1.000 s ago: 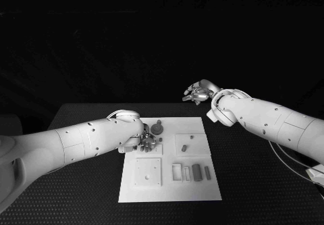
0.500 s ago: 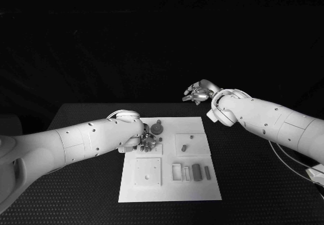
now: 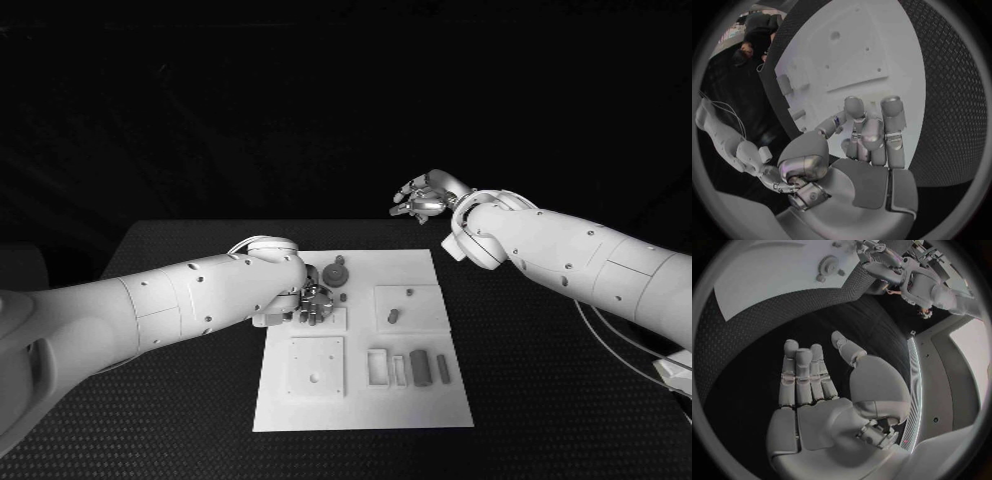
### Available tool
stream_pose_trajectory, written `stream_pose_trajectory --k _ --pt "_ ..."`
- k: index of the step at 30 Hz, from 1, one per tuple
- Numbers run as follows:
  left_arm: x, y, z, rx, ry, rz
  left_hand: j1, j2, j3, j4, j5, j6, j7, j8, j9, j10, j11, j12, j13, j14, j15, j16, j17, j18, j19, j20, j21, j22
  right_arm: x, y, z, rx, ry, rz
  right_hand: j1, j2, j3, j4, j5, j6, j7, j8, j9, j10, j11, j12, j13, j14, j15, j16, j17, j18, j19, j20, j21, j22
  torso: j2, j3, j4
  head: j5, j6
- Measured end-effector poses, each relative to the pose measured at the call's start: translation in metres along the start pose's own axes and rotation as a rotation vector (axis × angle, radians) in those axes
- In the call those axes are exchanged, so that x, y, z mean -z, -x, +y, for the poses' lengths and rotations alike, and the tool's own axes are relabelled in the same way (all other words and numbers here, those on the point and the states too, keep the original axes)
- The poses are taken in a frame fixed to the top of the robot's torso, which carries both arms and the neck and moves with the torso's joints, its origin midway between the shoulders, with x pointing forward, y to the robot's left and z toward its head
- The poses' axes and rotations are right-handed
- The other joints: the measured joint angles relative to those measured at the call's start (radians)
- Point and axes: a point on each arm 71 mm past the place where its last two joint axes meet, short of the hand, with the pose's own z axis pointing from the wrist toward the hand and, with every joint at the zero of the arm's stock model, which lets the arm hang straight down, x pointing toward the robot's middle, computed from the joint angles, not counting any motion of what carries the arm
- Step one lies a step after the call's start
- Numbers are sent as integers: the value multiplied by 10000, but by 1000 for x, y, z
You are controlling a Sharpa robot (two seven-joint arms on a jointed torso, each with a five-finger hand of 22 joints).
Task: Assemble the parts on the task board
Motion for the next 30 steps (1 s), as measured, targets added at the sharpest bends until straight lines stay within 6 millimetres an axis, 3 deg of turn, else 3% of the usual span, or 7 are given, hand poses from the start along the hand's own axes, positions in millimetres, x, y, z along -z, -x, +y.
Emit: stream_pose_trajectory --k 15,19,22,23,25,28,30 --pt "0 0 0 55 28 45 -354 334 -50 50 -239 0 0 -8 -31 0 0 47 1 -2 1 68 29 29 -16 17 38 -2 0 0 0 9 1 18 0 0 0 0 0 -6 6 0 -2 0 0 0 -10 3 3 0 10 -3 -19 19 0 4 1 1 -1 -10 -18" --pt "0 -1 1 62 41 73 -656 317 -86 88 -853 1 0 2 -62 0 0 47 -16 -2 2 68 29 30 -16 18 38 -3 0 0 0 10 3 25 0 0 0 0 0 -21 21 0 -2 0 0 0 -20 4 3 0 9 -5 -37 37 0 9 1 0 -7 -5 4" --pt "0 -2 2 65 54 120 -838 106 -87 261 -1220 200 -130 21 -83 1 -1 47 -42 -56 -53 68 28 42 -16 18 38 -3 0 0 0 11 2 33 0 0 0 0 0 -21 21 0 -1 0 0 0 -20 5 5 -40 9 -5 -37 37 0 9 1 1 -8 -4 7" --pt "0 -2 2 64 66 134 -887 -29 -123 322 -1353 341 -264 18 -90 3 -4 47 -53 -278 -243 69 29 172 -16 18 38 -3 0 0 0 11 2 35 0 0 0 0 0 -21 21 0 1 0 0 0 -20 7 6 -40 9 -5 -37 37 0 9 1 1 -8 -4 7" --pt "-1 -3 3 69 105 154 -937 -294 -339 339 -1594 551 -474 17 -95 -71 -108 47 -67 -450 -410 70 38 339 -16 17 38 -4 0 0 0 12 3 40 0 0 0 0 0 -20 21 0 6 0 0 0 -29 13 13 -40 9 -5 -37 37 0 8 2 0 -8 -4 6" --pt "-1 -3 4 72 119 179 -892 -594 -499 250 -1821 607 -531 21 -111 -74 -105 47 -92 -519 -478 69 38 408 -40 -6 38 -4 0 0 0 12 3 45 0 0 0 0 0 -21 21 0 6 0 0 0 -29 -7 -7 -40 9 -6 -37 36 0 9 4 -4 -8 -11 -2" --pt "-1 -4 4 69 125 188 -874 -899 -604 300 -2219 608 -532 22 -134 -86 -93 47 -123 -522 -480 70 38 407 -56 -22 38 -4 0 0 0 13 3 49 0 0 0 0 0 -20 21 0 6 0 0 0 -28 -20 -20 -40 9 -6 -37 37 0 9 4 -7 -7 -16 -2"
